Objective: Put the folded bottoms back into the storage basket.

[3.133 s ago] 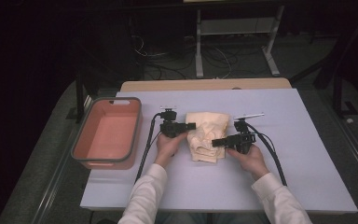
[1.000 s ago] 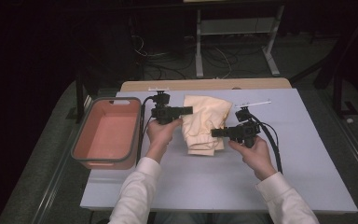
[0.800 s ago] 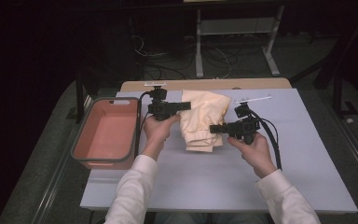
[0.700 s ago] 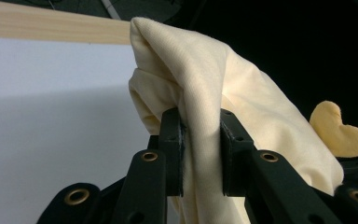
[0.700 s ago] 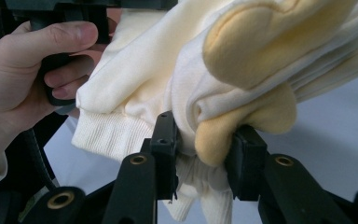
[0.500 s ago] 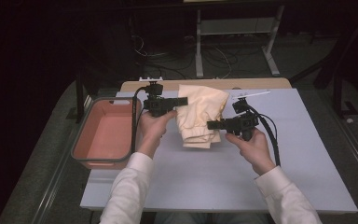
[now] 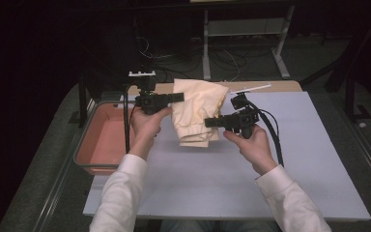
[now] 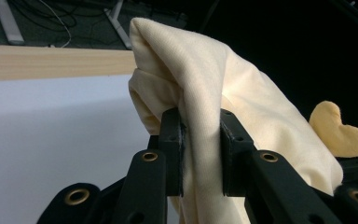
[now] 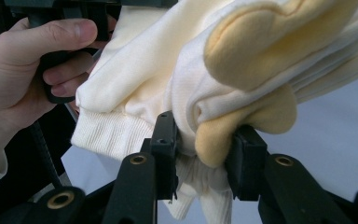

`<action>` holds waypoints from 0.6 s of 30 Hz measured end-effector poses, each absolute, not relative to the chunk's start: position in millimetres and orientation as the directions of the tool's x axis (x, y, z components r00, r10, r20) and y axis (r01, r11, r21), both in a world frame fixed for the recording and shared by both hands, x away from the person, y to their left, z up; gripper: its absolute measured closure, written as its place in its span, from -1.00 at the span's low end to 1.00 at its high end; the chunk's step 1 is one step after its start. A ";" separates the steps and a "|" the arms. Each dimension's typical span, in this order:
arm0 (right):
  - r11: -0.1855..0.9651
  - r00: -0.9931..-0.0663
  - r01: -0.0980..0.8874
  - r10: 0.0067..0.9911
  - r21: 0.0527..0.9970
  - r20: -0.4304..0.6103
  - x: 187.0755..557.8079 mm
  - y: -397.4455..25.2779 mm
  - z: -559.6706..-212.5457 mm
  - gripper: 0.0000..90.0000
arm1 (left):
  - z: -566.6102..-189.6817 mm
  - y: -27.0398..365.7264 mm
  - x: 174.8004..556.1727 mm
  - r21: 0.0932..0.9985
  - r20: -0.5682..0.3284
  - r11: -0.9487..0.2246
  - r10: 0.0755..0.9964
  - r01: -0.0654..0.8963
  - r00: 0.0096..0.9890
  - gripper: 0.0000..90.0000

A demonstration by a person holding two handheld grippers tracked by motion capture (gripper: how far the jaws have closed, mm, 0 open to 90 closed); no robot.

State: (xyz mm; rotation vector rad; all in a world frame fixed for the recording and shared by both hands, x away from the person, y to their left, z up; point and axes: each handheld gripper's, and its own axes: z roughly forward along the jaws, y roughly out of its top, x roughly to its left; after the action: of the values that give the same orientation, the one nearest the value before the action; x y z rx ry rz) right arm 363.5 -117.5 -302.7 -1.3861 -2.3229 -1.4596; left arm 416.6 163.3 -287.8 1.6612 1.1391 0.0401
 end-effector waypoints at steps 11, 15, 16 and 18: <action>0.169 -0.622 0.692 0.633 0.702 0.461 367.1 -92.9 -289.1 0.48 | -272.8 186.4 413.2 0.774 -0.470 0.040 0.705 0.632 0.531 0.65; 0.179 -0.634 0.684 0.626 0.707 0.454 369.1 -81.7 -284.3 0.48 | -266.9 197.0 411.0 0.782 -0.464 0.050 0.712 0.621 0.526 0.65; 0.180 -0.635 0.684 0.625 0.707 0.455 369.3 -79.5 -283.2 0.48 | -265.6 199.0 410.0 0.785 -0.461 0.054 0.715 0.617 0.526 0.65; 0.183 -0.640 0.679 0.622 0.711 0.452 369.5 -74.9 -281.2 0.48 | -262.7 203.5 408.4 0.790 -0.455 0.054 0.719 0.610 0.526 0.65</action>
State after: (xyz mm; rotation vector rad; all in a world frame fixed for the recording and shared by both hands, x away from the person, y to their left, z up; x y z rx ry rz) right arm 369.5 -74.9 -281.2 -1.3051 -2.3690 -1.4764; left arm 408.4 203.5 -262.7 1.6306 1.1511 0.1191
